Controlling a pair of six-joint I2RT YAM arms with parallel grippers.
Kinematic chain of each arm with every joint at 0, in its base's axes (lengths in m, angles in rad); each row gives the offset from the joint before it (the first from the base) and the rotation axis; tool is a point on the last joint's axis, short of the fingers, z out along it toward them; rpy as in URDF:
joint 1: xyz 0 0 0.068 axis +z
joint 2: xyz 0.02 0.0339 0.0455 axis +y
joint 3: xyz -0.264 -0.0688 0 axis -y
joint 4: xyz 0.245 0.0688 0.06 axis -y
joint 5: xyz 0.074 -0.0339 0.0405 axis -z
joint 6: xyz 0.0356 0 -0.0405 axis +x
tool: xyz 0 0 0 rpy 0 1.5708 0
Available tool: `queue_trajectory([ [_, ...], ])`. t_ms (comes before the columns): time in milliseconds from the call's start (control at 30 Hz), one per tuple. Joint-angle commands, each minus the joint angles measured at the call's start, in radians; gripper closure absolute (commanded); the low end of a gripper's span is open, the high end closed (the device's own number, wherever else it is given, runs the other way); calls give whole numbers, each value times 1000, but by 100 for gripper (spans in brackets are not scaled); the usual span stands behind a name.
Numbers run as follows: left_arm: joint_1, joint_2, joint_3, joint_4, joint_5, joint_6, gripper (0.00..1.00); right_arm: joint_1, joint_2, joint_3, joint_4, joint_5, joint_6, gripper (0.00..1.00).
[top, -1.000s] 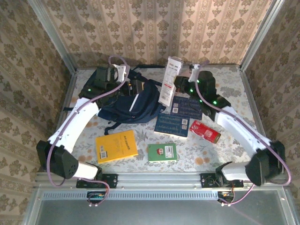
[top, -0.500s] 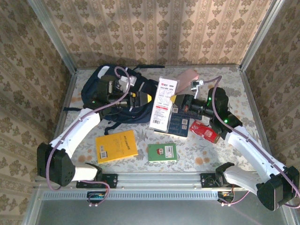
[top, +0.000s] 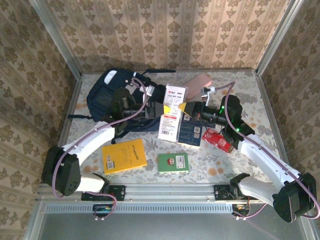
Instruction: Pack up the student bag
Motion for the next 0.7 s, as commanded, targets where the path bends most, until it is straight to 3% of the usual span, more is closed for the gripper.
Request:
queue_trajectory([
  [0,-12,-18,6,142,51,-57,72,7,-1,-1,51,-2,-10,100],
  [100,-13,-26,16,155,65,-58,93,7,-1,14,19,2,-33,99],
  [133,-11,-27,20,161,71,-63,99,7,-7,19,-2,8,-50,87],
  [200,-8,-37,21,168,76,-67,100,1,-20,33,-63,15,-90,60],
  [233,-5,-46,22,166,78,-64,100,-4,-25,36,-84,7,-107,51],
  [333,4,-67,19,141,72,-46,100,-14,-25,15,-55,-46,-107,40],
  [433,15,-70,21,138,70,-49,100,-15,3,-36,78,-120,-45,35],
  [567,16,-69,22,135,66,-54,100,-7,33,-83,257,-191,27,40],
  [667,16,-64,13,130,65,-57,100,13,33,-65,252,-220,-5,45],
])
